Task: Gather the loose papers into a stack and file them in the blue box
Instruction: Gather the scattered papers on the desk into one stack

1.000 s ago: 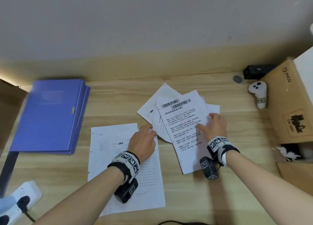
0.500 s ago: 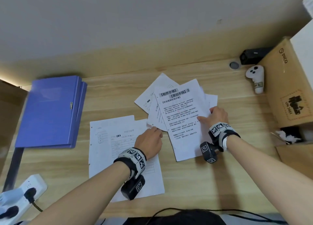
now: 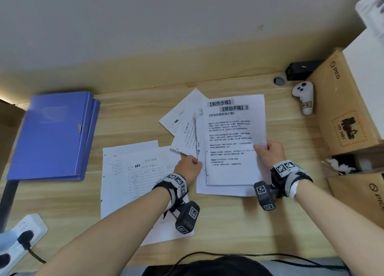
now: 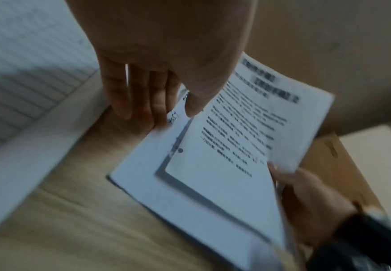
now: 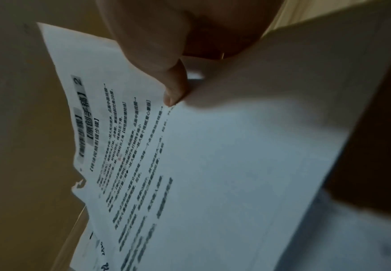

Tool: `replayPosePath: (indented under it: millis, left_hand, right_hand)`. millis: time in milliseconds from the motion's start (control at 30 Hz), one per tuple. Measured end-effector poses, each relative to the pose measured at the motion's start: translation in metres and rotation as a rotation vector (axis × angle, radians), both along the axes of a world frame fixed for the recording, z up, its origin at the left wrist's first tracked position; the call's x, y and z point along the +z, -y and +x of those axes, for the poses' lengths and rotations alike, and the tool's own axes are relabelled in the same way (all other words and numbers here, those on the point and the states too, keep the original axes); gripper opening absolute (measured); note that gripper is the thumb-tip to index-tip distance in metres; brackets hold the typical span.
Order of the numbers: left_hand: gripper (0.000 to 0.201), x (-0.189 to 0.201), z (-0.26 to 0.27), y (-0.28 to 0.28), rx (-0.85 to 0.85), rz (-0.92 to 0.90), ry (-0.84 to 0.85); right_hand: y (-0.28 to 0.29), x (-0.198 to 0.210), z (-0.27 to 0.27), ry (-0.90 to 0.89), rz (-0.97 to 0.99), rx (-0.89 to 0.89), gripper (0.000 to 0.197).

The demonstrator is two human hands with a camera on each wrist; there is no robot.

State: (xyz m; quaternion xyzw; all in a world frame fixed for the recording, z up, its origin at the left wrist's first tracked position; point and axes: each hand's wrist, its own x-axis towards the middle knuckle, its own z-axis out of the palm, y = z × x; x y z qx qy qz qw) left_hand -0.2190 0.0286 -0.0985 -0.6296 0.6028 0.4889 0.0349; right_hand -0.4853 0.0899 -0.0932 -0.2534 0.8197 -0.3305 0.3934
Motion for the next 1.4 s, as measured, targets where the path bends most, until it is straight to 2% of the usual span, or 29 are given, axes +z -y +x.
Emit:
replayPosePath:
  millis: [67,167,267,333,400,533,700,833,900,933,1000,1100,1200,1266,1300,1400]
  left_hand:
    - [0.012,-0.003,-0.001,0.001,0.117,0.043,-0.071]
    - [0.015,-0.004,0.0,0.004,0.134,0.081,-0.071]
    - [0.011,-0.002,0.003,0.008,0.23,0.104,-0.105]
    - [0.014,0.002,0.006,0.01,0.273,0.121,-0.124]
    - [0.018,0.005,0.009,0.01,0.299,0.129,-0.138]
    - [0.02,0.006,0.007,0.009,0.322,0.162,-0.155]
    - [0.026,0.002,0.003,0.002,0.211,0.223,-0.142]
    - [0.022,-0.007,-0.001,-0.005,0.124,0.3,-0.126]
    - [0.026,-0.008,-0.003,-0.006,0.091,0.32,-0.129]
    - [0.027,-0.008,-0.003,-0.006,0.073,0.327,-0.136]
    - [0.024,-0.005,-0.001,-0.005,0.029,0.354,-0.14]
    - [0.021,0.002,0.005,0.006,0.004,0.372,-0.122]
    - [0.025,0.013,0.018,0.031,0.057,0.305,-0.123]
    - [0.027,0.024,0.029,0.054,0.141,0.168,-0.135]
    - [0.027,0.028,0.034,0.066,0.185,0.081,-0.129]
    - [0.029,0.029,0.049,0.104,0.236,-0.119,-0.068]
  right_hand:
    - [-0.006,0.0,-0.002,0.017,0.018,0.031,0.035]
    - [-0.009,0.004,-0.007,0.009,0.043,0.064,0.031]
    - [-0.008,0.013,-0.013,-0.086,0.015,-0.037,0.036]
    - [-0.004,0.021,-0.019,-0.103,-0.023,-0.133,0.029]
    - [0.003,0.025,-0.026,-0.092,-0.03,-0.149,0.014]
    - [0.016,0.028,-0.031,-0.08,0.014,0.005,0.01]
    - [0.03,0.008,-0.013,-0.118,0.16,0.299,0.011]
    - [0.05,-0.003,0.002,-0.334,0.208,0.517,0.032]
    - [0.061,-0.004,0.01,-0.429,0.224,0.58,0.061]
    - [0.066,-0.003,0.014,-0.443,0.261,0.59,0.07]
    - [0.074,-0.004,0.019,-0.447,0.339,0.612,0.064]
    - [0.079,-0.002,0.019,-0.409,0.352,0.638,0.038]
    - [0.086,0.014,0.017,-0.377,0.258,0.6,0.021]
    - [0.097,0.028,0.012,-0.4,0.211,0.611,0.016]
    - [0.104,0.035,0.011,-0.415,0.19,0.642,0.019]
    - [0.128,0.045,0.007,-0.499,0.172,0.743,0.045]
